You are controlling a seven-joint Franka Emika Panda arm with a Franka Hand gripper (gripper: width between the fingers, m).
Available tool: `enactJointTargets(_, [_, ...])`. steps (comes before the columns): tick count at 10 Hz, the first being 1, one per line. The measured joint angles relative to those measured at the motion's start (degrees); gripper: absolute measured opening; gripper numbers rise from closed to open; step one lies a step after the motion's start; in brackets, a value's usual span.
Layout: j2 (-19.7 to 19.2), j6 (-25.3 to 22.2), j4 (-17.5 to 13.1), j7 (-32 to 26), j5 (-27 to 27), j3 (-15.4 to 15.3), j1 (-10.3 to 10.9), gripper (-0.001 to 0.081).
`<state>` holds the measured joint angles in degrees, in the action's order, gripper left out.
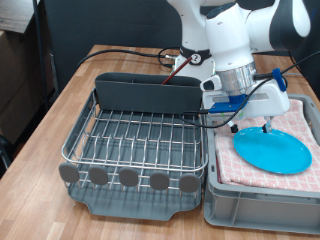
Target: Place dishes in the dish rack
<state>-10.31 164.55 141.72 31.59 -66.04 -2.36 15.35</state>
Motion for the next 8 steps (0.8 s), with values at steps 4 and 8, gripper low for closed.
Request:
enactJointTargets(4, [-0.1,0.0,-0.1,-0.1,-0.2,0.0,0.0,0.0338])
enactJointTargets(8, [-0.1,0.0,-0.1,-0.2,-0.2,0.0,0.0,0.0035])
